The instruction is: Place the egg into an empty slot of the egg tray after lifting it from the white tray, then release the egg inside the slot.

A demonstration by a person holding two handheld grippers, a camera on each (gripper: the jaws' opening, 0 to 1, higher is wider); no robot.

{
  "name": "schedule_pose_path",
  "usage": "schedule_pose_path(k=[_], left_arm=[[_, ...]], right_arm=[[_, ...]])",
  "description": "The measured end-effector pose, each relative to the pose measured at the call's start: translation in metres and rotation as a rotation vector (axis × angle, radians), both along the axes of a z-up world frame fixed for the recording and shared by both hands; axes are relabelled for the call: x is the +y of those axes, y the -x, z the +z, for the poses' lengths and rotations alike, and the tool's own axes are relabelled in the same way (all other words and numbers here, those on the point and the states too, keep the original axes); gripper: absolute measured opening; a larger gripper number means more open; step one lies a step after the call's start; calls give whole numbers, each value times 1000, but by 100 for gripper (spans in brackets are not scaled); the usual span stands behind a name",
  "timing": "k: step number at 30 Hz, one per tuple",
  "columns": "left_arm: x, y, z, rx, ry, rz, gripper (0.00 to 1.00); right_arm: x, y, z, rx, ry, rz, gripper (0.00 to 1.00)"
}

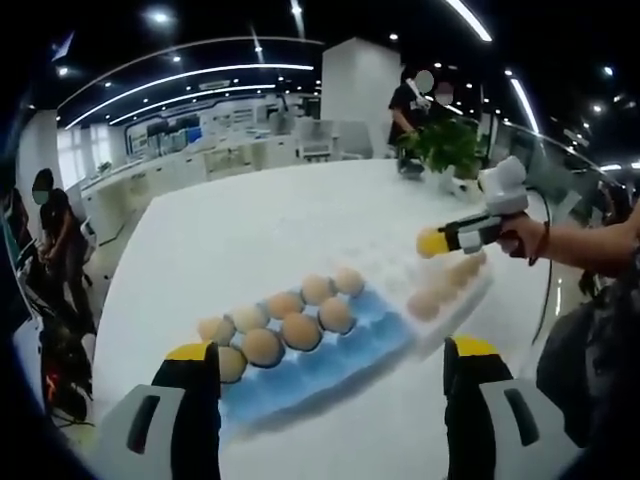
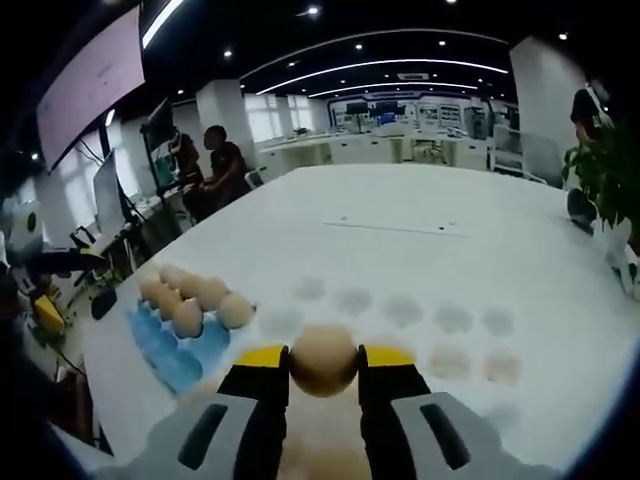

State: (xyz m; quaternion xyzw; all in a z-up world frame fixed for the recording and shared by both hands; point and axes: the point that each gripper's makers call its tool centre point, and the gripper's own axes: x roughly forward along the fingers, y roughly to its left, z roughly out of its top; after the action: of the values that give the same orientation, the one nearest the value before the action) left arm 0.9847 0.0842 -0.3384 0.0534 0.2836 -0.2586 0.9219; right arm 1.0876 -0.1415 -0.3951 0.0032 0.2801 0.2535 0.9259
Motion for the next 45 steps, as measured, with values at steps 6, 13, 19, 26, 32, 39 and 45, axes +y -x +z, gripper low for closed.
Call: schedule_pose_path(k=[6,13,19,26,32,39,45], left_arm=[[2,-2,-1,0,2,-12,94],[3,-4,1,-3,10,-25,94],[9,-5,-1,0,9,-29,94],[13,-5,-2,0,11,-36,94],[16,-4,-2,-3,14,-45,94],[22,-1,-2,-5,17,-53,94],[31,2,-3,-4,7,-63,94]], right_arm=[[21,2,-2,6,-4,31,27],[45,5,-4,13,-5,71,27],[61,8,-5,14,-4,102,27],[76,12,-6,22,-10,123,27],[90,15,-7,28,-11,146,27],[110,20,-10,35,-16,175,27],[123,20,-15,40,-14,177,28]])
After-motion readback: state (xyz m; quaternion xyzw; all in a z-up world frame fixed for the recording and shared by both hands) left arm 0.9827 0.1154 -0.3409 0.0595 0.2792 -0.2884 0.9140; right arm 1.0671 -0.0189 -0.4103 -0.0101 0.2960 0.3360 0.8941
